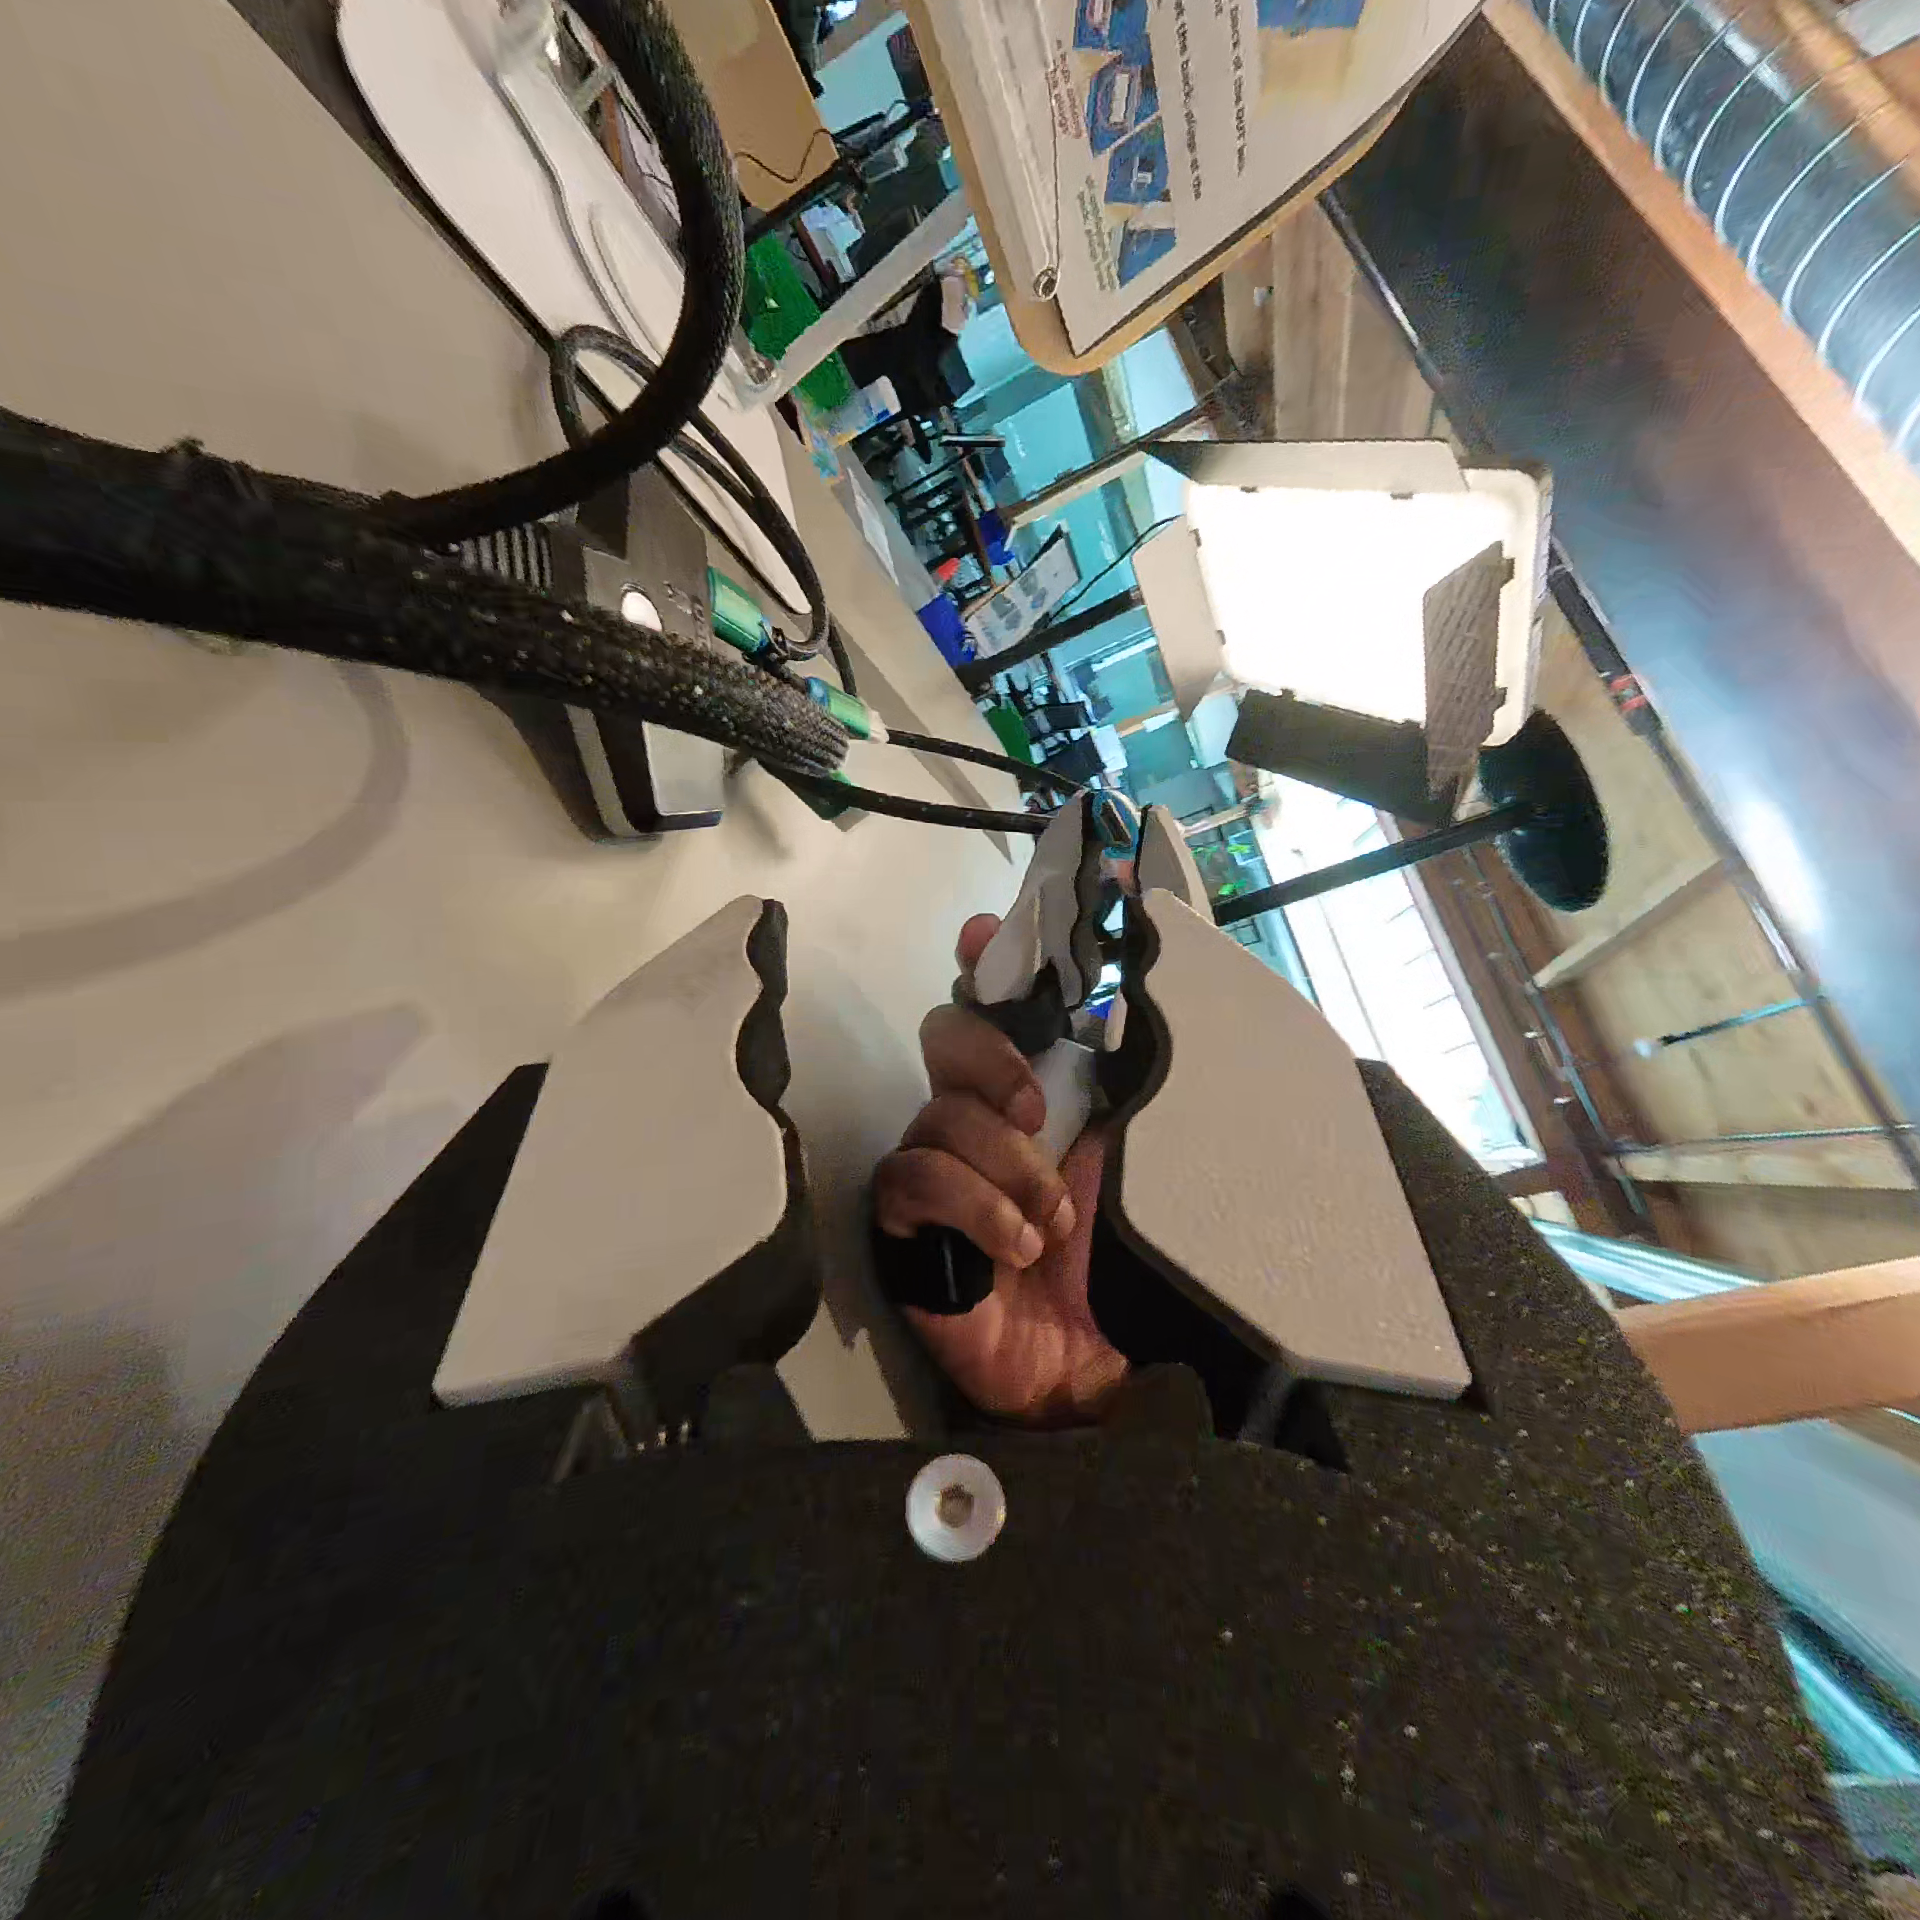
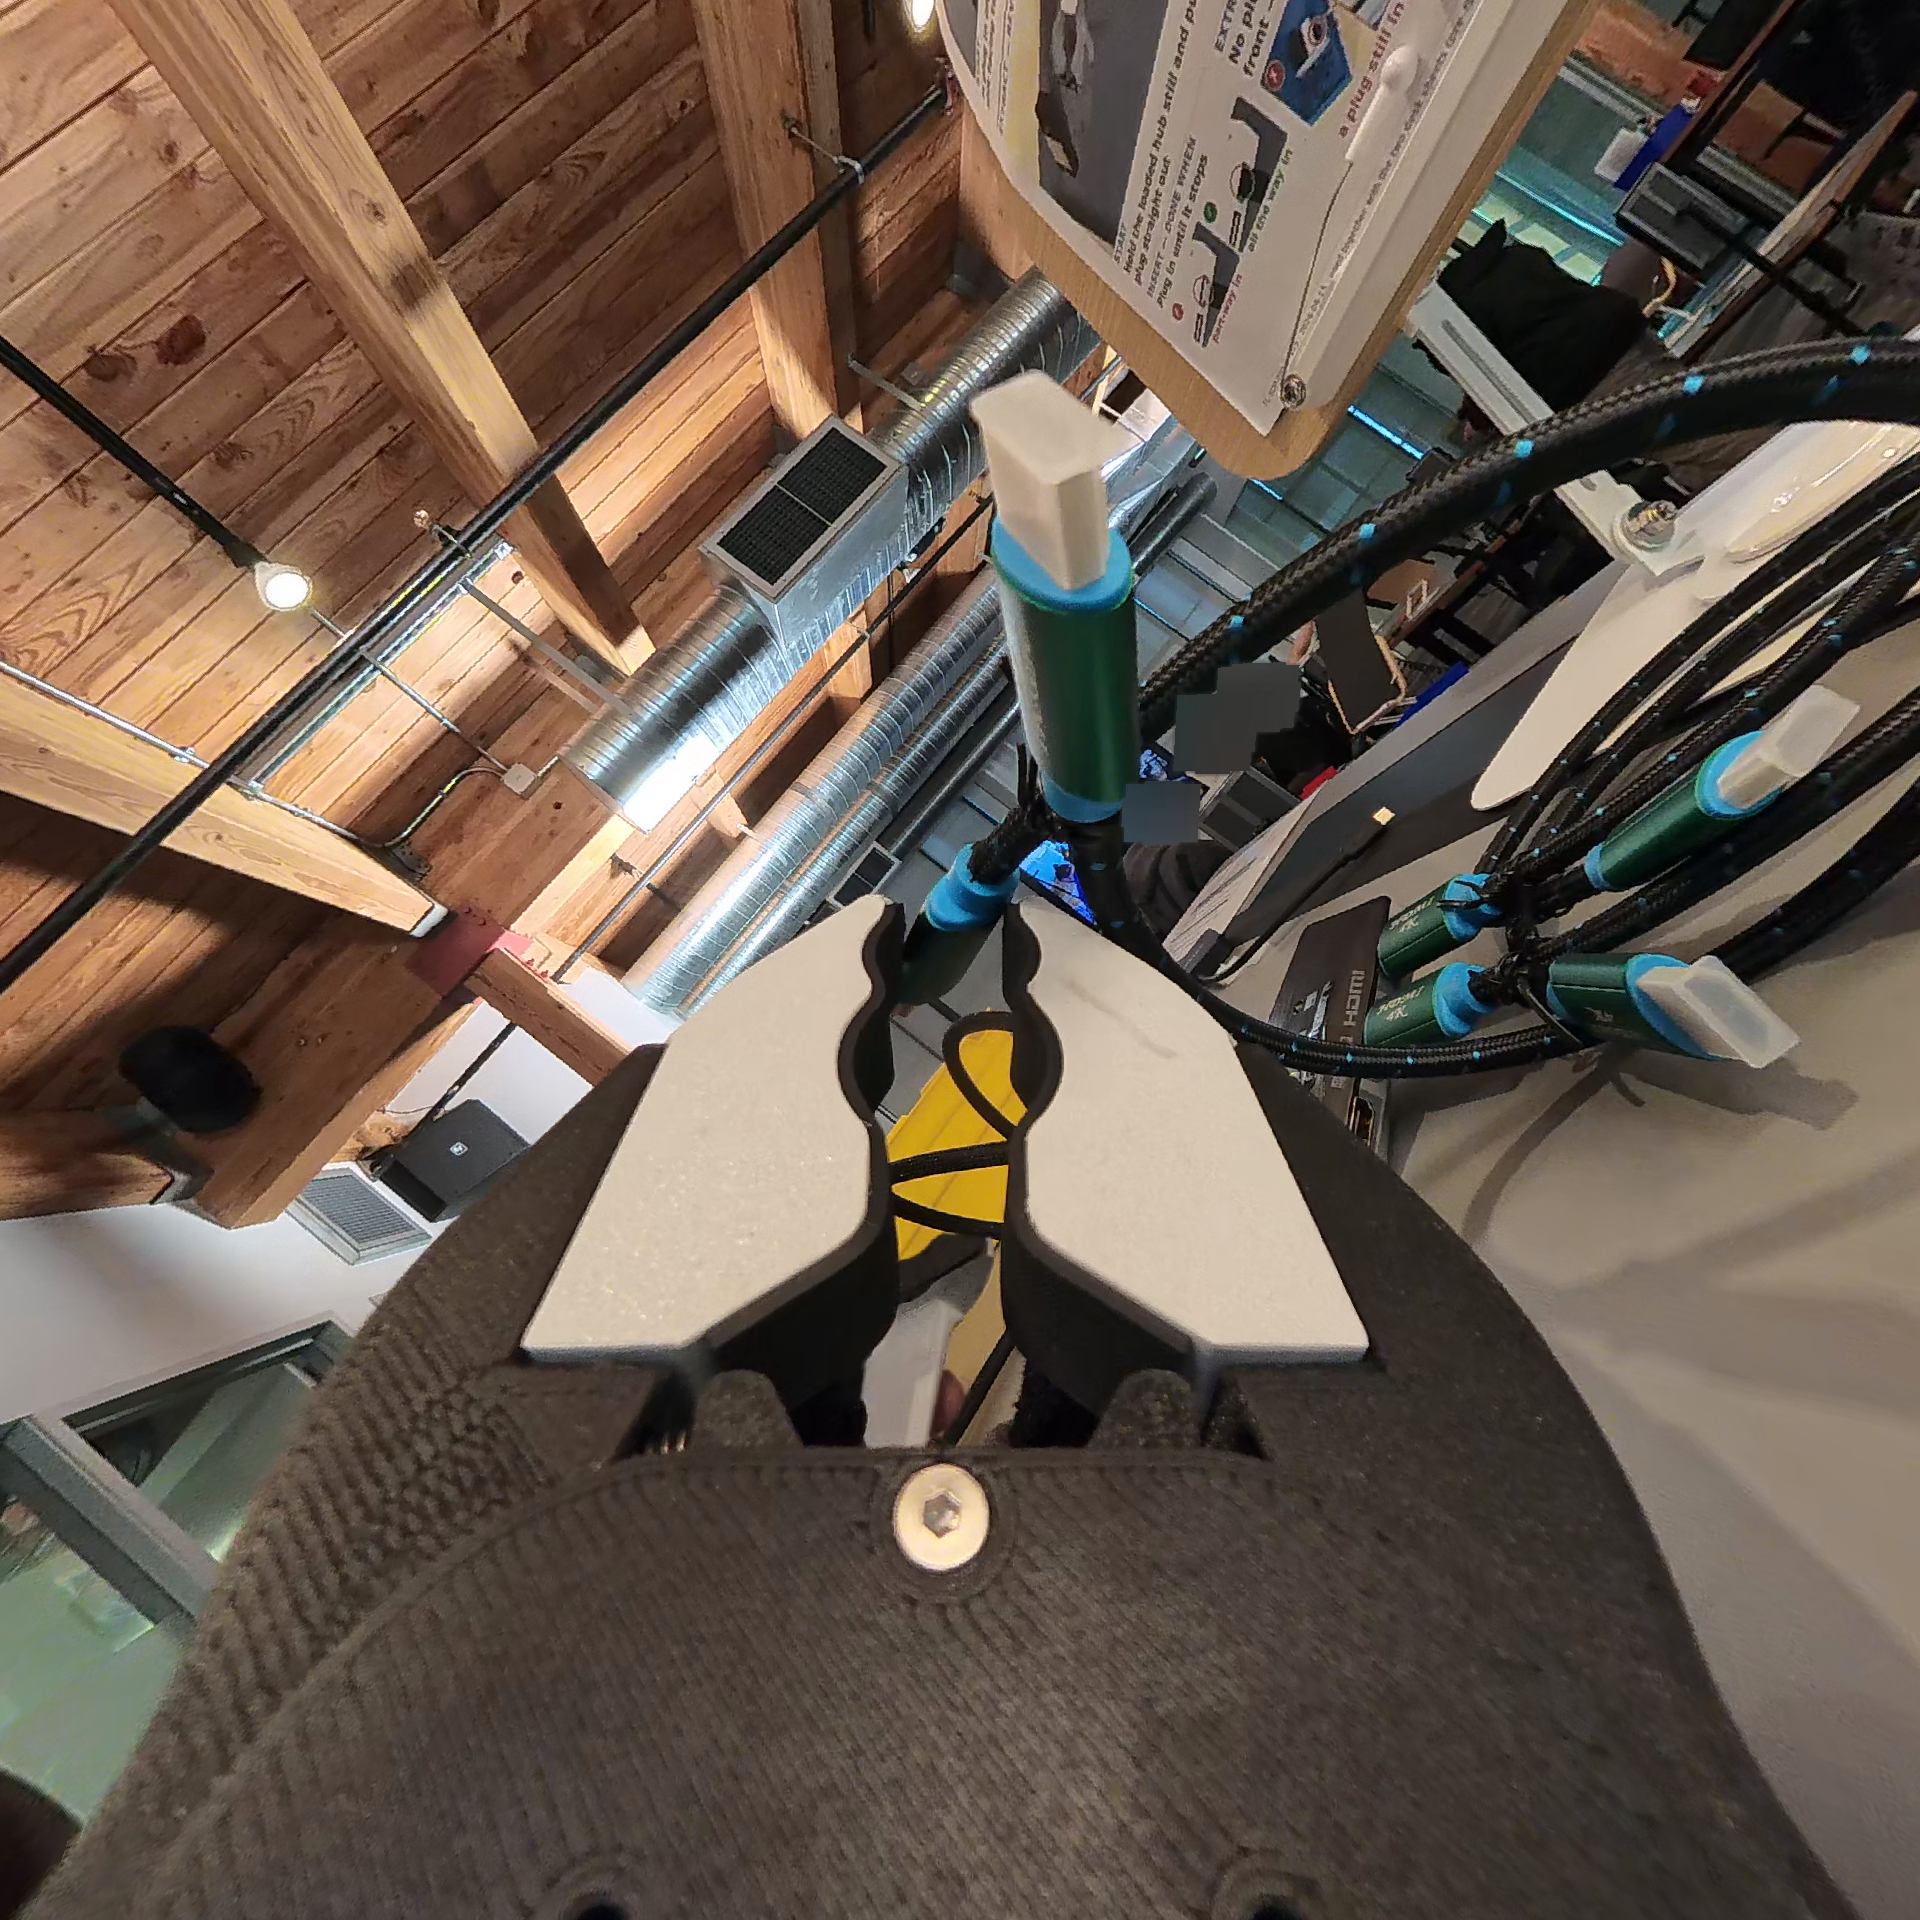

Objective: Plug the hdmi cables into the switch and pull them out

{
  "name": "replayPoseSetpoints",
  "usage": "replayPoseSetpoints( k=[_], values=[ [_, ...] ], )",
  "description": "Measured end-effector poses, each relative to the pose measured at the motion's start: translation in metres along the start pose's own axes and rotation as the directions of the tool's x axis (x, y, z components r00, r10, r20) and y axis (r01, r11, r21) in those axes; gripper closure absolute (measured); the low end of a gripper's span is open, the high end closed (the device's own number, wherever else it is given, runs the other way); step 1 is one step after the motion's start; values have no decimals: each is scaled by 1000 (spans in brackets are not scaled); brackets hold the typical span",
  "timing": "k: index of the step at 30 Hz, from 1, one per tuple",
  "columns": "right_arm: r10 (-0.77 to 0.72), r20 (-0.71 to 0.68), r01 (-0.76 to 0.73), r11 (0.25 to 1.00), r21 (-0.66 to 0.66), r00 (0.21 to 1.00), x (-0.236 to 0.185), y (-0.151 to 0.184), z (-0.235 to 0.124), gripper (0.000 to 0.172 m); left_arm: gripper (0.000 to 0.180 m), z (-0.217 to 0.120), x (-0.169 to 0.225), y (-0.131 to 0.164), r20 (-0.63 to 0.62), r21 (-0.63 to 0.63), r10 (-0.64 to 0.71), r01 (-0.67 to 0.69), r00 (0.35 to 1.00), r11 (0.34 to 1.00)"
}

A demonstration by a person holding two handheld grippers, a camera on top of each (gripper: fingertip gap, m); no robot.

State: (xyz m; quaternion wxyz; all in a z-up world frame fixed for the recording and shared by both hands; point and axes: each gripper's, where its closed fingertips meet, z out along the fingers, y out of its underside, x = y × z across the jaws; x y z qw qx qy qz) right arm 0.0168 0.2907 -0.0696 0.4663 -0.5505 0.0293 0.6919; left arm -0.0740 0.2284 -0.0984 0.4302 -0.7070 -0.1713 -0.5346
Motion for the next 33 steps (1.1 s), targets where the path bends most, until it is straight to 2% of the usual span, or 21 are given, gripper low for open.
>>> replayPoseSetpoints(
  k=[3,5,7,9,11,12,14,15,16,17,20,22,24,28,33],
  values=[
    [3,1,-3,1000,3,1000,0,-1,-1,154,118,26,8,6,-70,-9,-46,45,996,999],
    [0,0,0,1000,5,1000,0,-1,-1,154,118,41,21,6,-158,3,-129,131,979,991],
    [-10,-6,10,1000,12,1000,0,-3,-2,154,126,55,32,7,-215,17,-163,170,963,985],
    [-25,-14,25,999,22,1000,1,-6,-3,154,127,65,35,7,-167,49,-76,85,983,995],
    [-35,-20,36,999,28,999,2,-9,-5,154,125,67,43,7,-51,69,201,-197,978,978],
    [-39,-22,39,999,30,999,2,-10,-5,153,121,66,49,3,35,72,383,-385,923,920],
    [-41,-26,41,999,36,999,3,-13,-6,153,114,60,64,-14,215,64,660,-685,720,726],
    [-38,-27,39,998,39,999,4,-14,-6,154,113,58,69,-26,287,59,725,-767,626,639],
    [-37,-27,38,998,42,999,4,-14,-7,154,112,60,72,-38,325,57,741,-794,588,605],
    [-38,-28,39,998,41,999,4,-14,-6,154,108,65,71,-45,321,58,720,-771,616,634],
    [-42,-32,43,998,40,999,4,-14,-6,154,102,96,49,-55,250,73,531,-562,810,824],
    [-39,-30,40,998,44,999,4,-15,-7,153,102,114,17,-54,267,45,449,-477,853,878],
    [-37,-28,38,998,45,999,4,-15,-7,154,103,121,-14,-53,341,-20,470,-494,814,869],
    [-29,-25,30,999,41,999,4,-14,-7,154,103,123,-47,-51,416,-203,617,-594,667,779],
    [-20,-20,21,999,43,1000,5,-15,-7,154,104,129,-56,-38,377,-378,722,-616,580,692]
  ],
)
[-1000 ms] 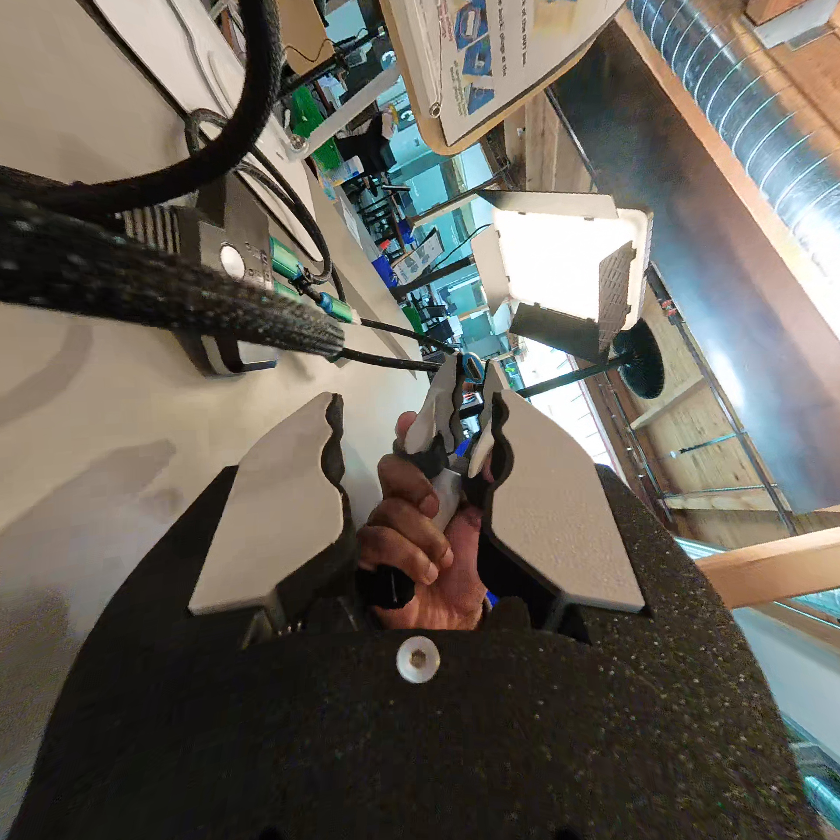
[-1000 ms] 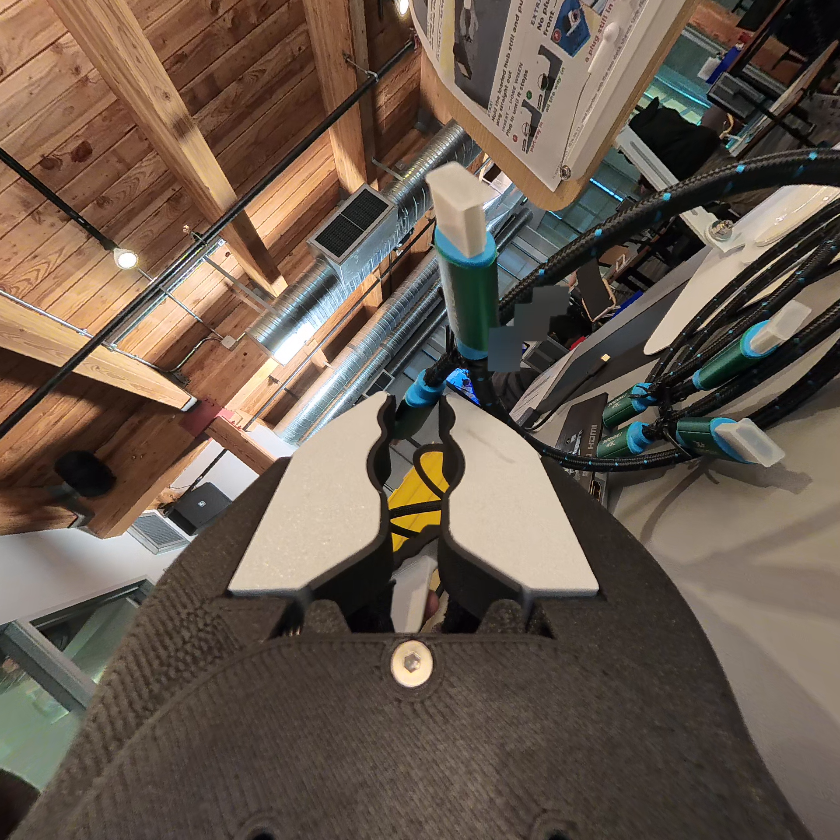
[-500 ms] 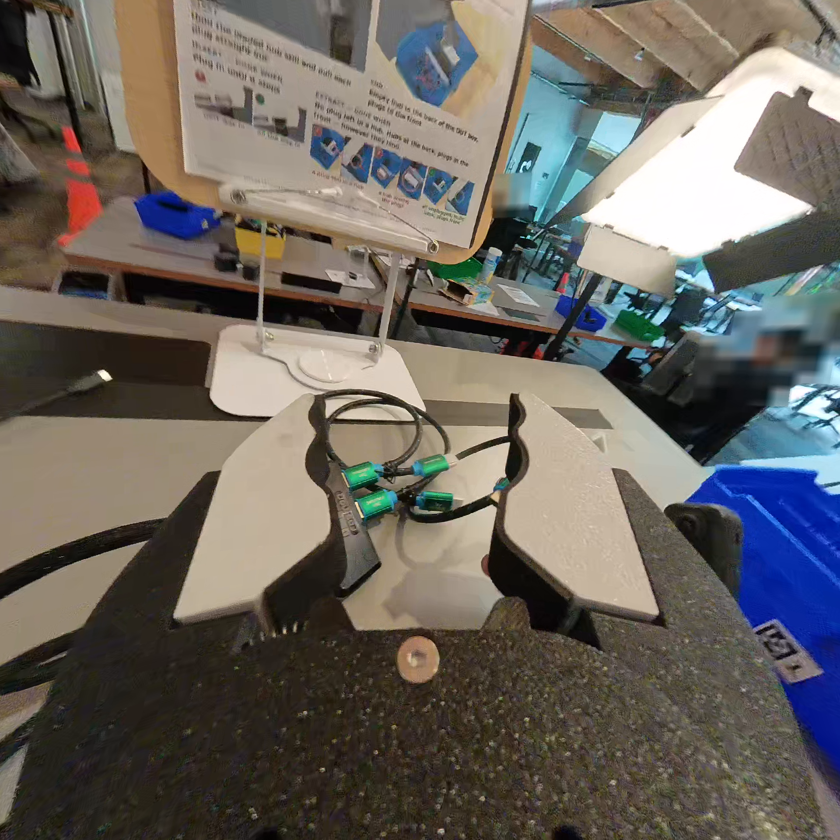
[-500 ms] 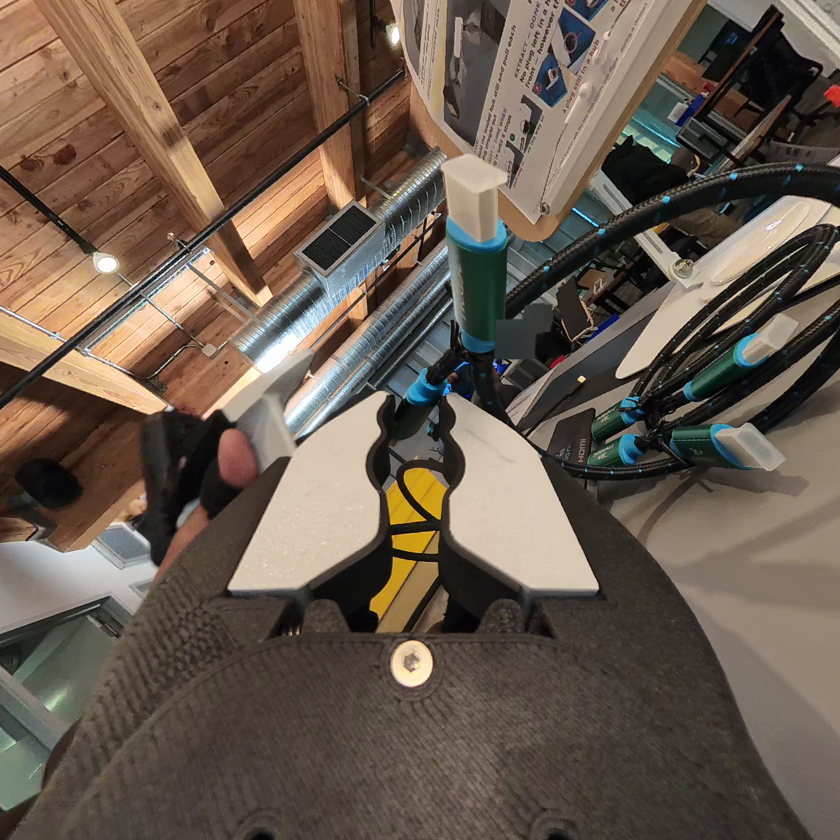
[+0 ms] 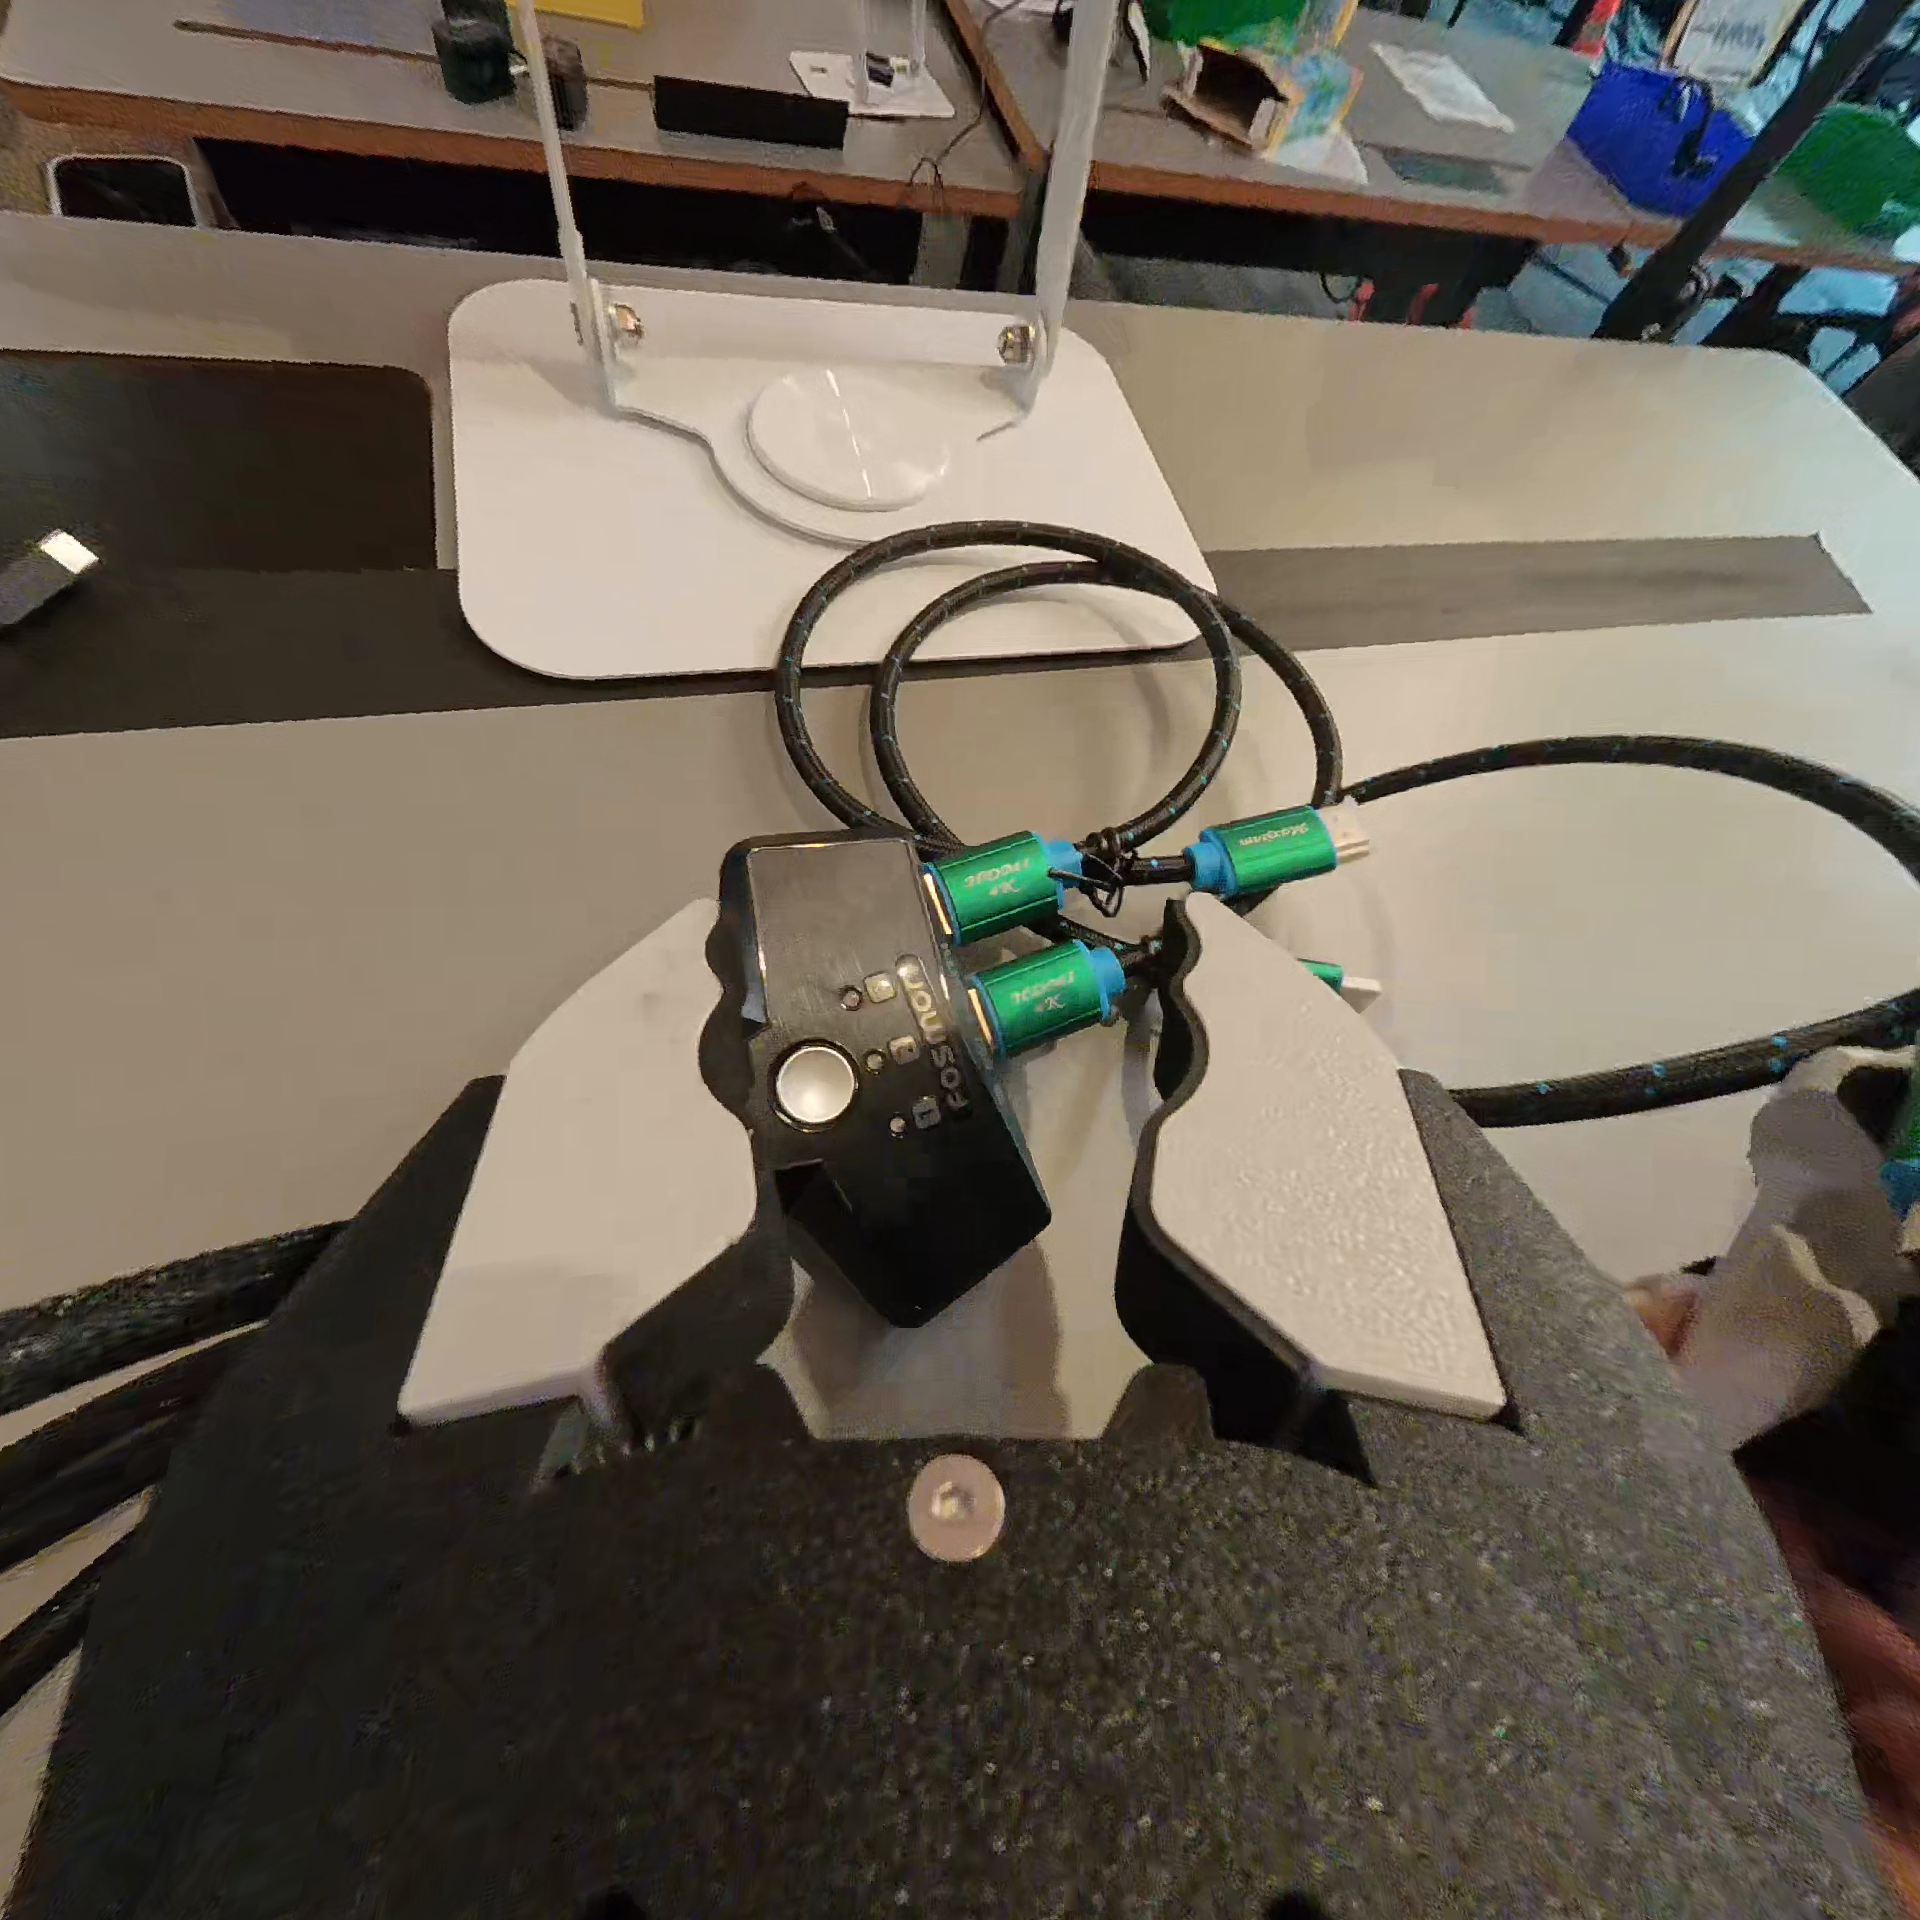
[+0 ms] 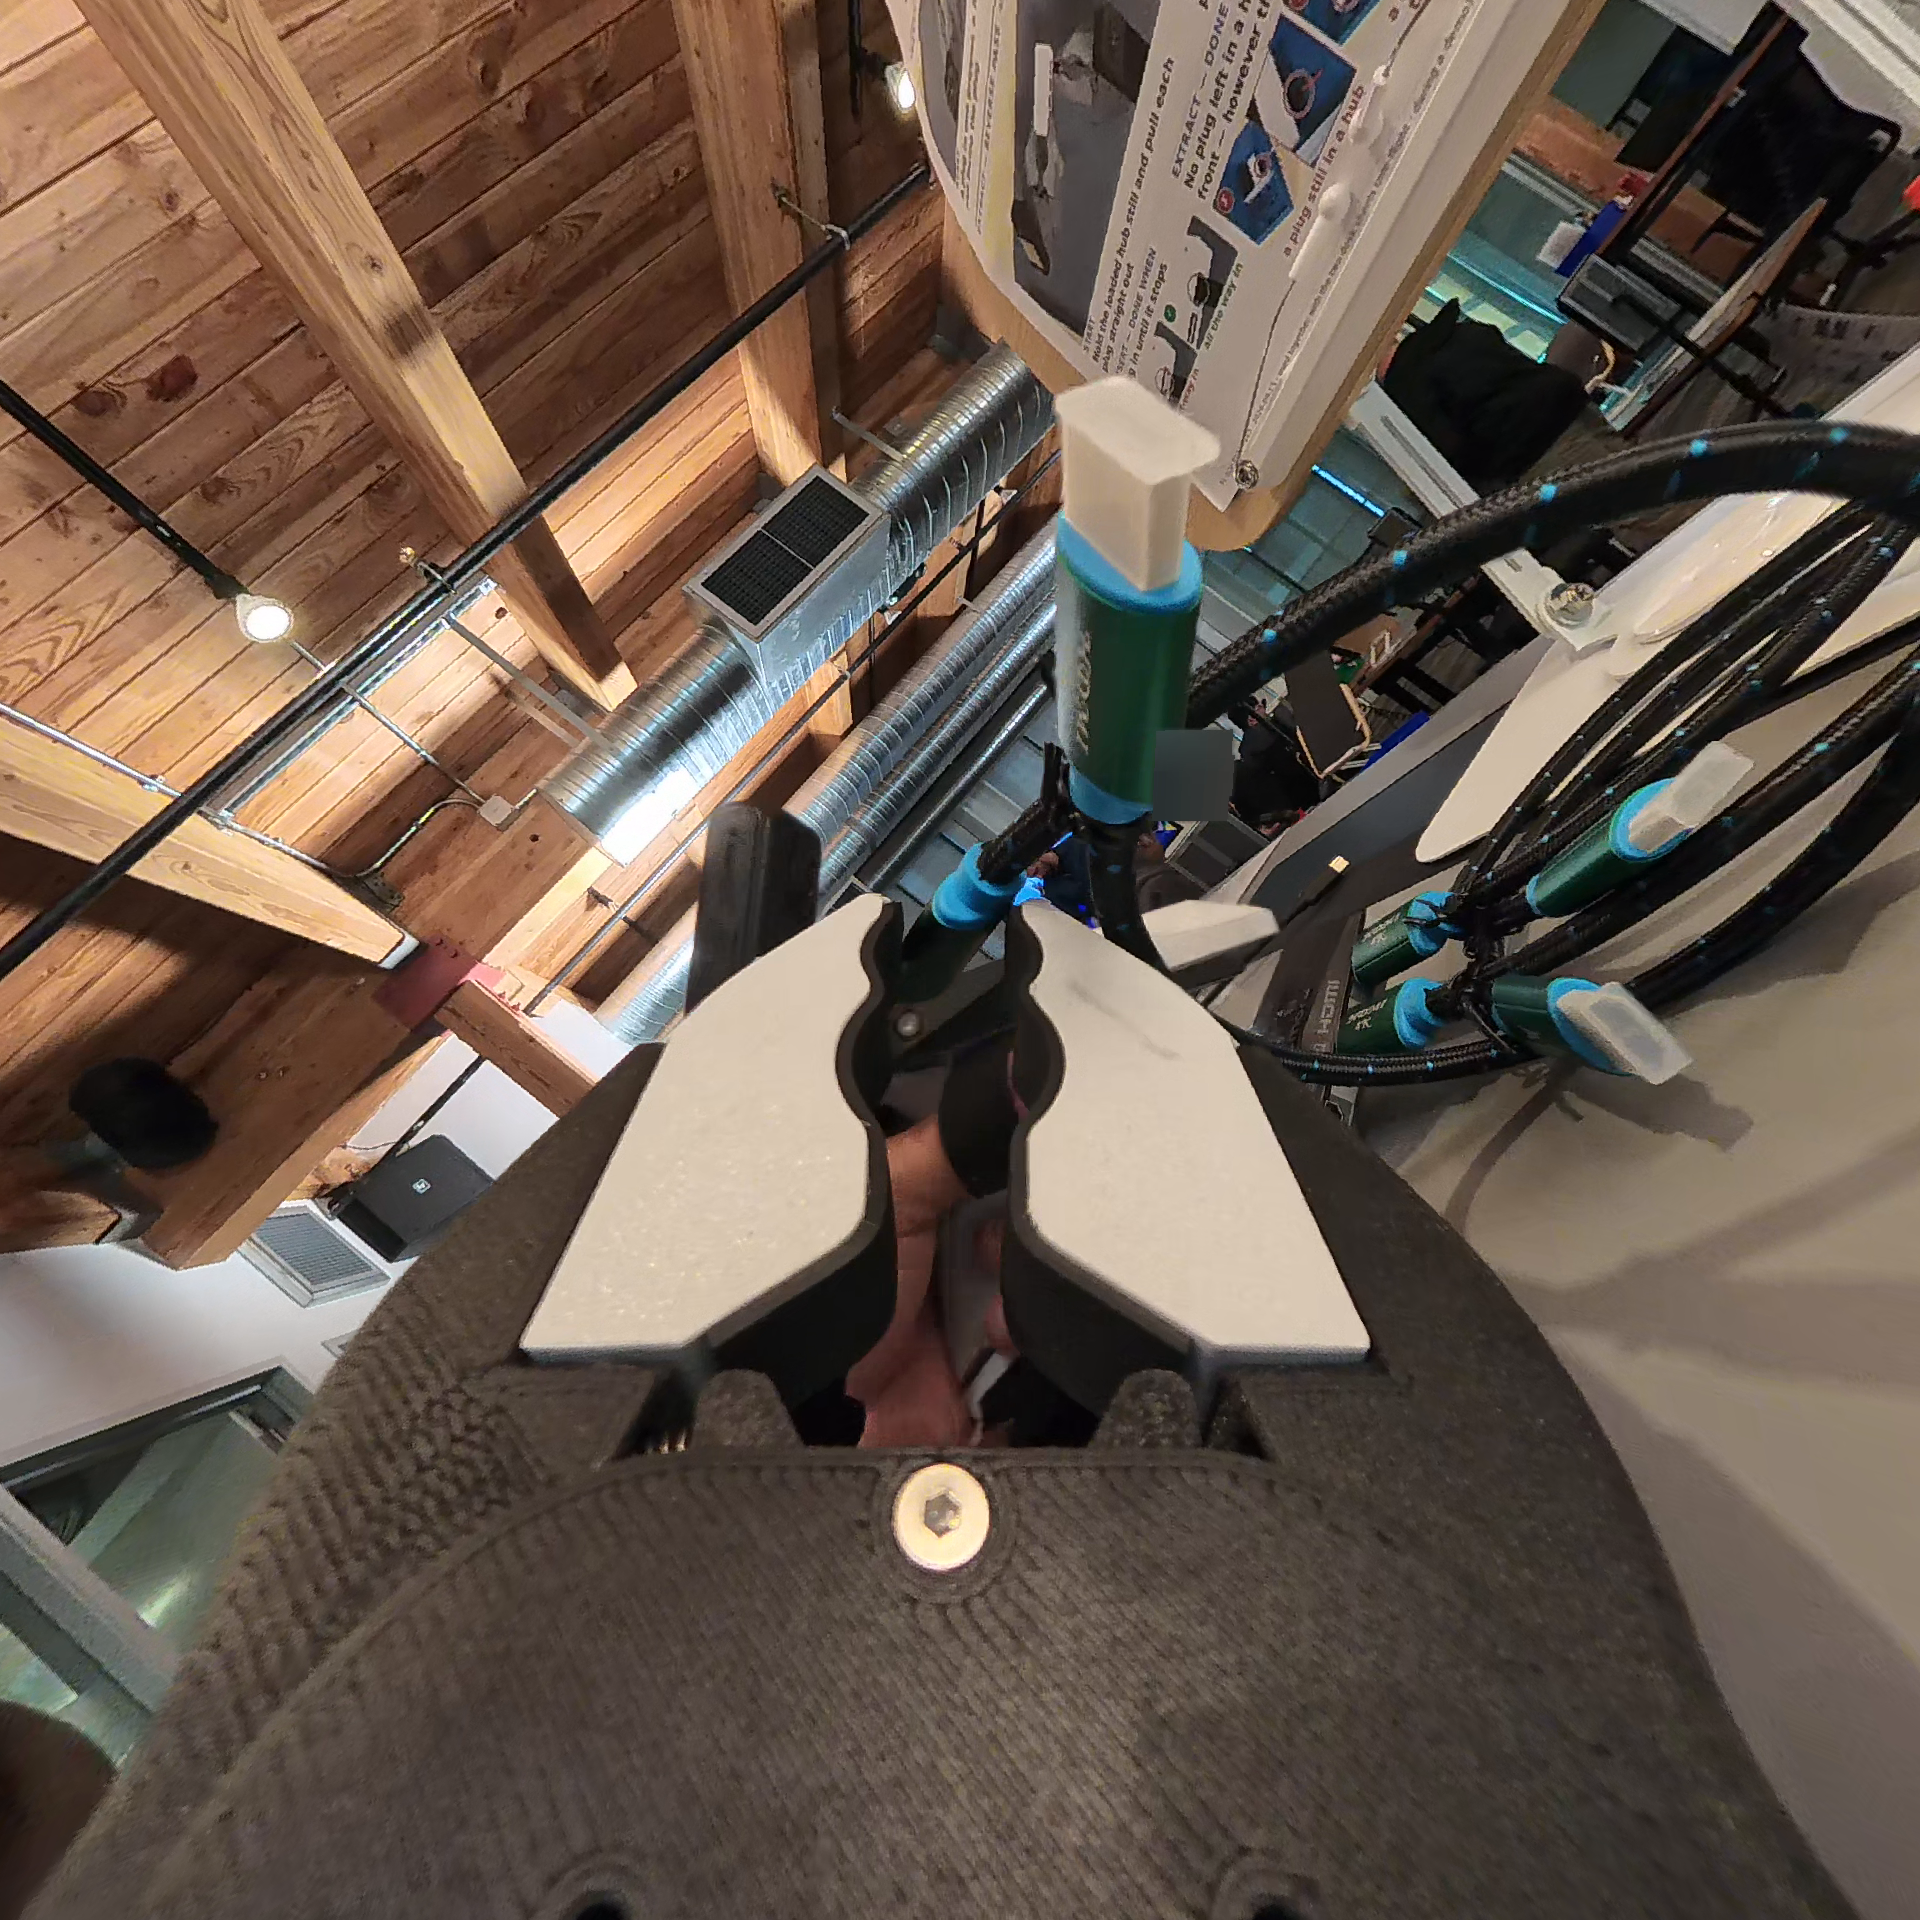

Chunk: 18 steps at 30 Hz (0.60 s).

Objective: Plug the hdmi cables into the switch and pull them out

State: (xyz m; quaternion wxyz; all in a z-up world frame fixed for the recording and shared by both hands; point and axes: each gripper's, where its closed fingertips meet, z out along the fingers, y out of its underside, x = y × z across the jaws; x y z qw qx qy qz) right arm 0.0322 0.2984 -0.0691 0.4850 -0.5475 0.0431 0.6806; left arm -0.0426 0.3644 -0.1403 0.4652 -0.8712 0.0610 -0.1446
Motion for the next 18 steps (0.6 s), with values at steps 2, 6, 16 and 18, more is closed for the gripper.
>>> replayPoseSetpoints(
  k=[2,6,16,18],
  values=[
    [0,2,0,1000,1,1000,0,0,0,153,104,-11,14,2,-50,-27,37,-39,998,999],
    [1,12,-1,1000,11,1000,1,-3,0,153,114,-49,25,1,-52,90,169,-164,984,982],
    [0,17,0,1000,14,1000,1,-5,2,153,110,-36,31,22,161,104,369,-388,915,916],
    [0,17,0,1000,21,1000,1,-6,1,153,101,-28,27,17,189,60,369,-386,910,921]
  ],
)
